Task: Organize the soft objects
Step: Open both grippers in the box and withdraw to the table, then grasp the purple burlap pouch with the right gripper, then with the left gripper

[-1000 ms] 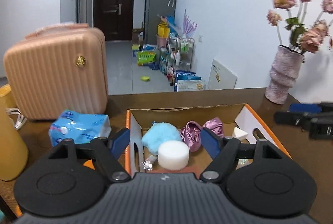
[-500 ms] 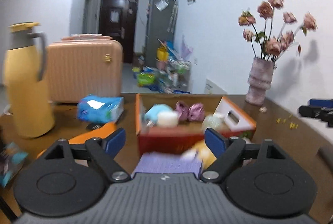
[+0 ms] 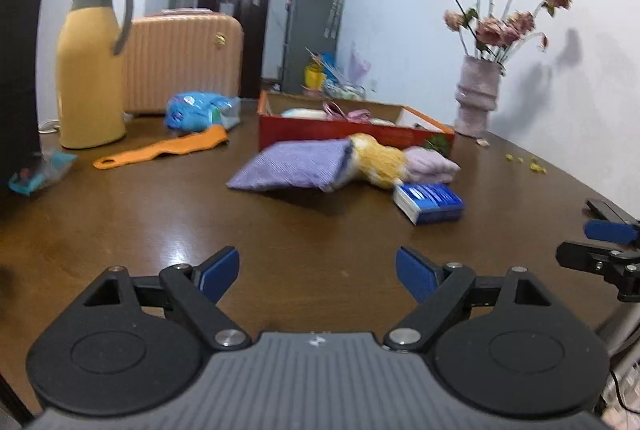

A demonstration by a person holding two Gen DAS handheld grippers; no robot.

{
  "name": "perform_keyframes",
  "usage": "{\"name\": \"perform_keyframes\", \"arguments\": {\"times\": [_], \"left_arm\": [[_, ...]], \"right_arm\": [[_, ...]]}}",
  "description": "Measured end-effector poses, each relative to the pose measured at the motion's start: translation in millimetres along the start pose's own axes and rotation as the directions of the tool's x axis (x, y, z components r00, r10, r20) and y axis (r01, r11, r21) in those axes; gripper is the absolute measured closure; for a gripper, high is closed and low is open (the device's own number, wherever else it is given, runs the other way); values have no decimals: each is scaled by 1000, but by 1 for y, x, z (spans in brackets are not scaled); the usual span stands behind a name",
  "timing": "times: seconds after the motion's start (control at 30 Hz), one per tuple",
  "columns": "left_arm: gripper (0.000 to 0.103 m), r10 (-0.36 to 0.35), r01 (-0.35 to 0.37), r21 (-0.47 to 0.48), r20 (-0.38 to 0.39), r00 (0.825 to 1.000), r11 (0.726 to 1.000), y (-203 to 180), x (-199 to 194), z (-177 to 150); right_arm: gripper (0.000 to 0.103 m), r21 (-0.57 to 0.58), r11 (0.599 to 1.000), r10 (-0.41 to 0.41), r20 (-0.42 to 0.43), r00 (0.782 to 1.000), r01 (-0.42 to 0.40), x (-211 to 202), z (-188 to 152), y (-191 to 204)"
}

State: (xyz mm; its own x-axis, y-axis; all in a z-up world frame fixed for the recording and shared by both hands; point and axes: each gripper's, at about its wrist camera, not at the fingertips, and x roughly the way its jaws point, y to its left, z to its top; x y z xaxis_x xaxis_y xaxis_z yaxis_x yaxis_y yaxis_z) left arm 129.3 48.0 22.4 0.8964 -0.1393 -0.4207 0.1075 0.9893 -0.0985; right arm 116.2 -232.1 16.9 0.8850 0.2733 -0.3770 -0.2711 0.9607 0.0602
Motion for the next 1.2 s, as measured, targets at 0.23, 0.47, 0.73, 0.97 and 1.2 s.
{"name": "perform_keyframes", "arguments": {"times": [0.23,0.47,0.73,0.97,1.2], "left_arm": [[16,43,-43,-20,0,999,999,24,28,11],[16,125,-124,-75,17,992,989,64,60,41],[16,145,-147,-135,-26,989,980,92,69,37],[16,105,-108,-145,-27,994,984,85,54,29],[15,-164,146,-200,-74,984,969,46,46,12]], "right_arm": [[15,154,980,130,-1,992,-128,41,10,0],[21,218,952,228,-29,973,-217,150,57,37],[88,290,940,228,-149,962,-178,248,79,69],[99,234,890,427,-130,895,-391,166,48,61],[82,95,931,366,-258,894,-353,77,8,15]]}}
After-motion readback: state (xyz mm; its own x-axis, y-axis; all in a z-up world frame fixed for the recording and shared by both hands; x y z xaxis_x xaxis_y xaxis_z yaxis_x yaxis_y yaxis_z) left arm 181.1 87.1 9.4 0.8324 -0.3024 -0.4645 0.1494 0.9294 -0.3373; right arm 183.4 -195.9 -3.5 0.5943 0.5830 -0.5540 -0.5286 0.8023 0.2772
